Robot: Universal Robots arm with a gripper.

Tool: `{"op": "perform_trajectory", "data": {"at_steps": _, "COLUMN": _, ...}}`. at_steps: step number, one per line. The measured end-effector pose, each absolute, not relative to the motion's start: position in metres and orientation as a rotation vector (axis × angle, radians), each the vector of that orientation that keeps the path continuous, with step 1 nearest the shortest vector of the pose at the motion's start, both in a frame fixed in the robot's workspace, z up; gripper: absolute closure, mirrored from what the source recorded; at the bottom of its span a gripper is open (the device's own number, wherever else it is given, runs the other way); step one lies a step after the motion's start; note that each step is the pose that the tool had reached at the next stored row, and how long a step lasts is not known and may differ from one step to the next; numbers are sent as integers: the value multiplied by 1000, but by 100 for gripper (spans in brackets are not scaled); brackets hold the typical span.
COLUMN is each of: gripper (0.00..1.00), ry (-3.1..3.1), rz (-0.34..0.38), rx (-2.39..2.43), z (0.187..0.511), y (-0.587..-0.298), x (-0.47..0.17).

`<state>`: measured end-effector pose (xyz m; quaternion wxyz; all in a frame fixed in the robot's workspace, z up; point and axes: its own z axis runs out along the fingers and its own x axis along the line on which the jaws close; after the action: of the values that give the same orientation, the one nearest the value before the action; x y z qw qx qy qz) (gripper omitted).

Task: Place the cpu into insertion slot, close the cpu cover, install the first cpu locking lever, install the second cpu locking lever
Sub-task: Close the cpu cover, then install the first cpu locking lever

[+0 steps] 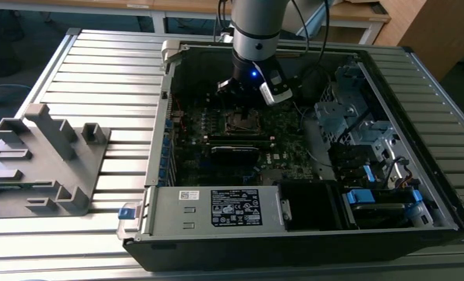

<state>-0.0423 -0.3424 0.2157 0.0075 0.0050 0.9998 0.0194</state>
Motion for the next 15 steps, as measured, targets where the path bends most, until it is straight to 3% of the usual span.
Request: {"op": "perform_trajectory", "data": {"at_steps": 15, "gripper": 89, "ry": 3133, "rz": 62, "rx": 16, "z": 216, "y": -342, "x": -42}}
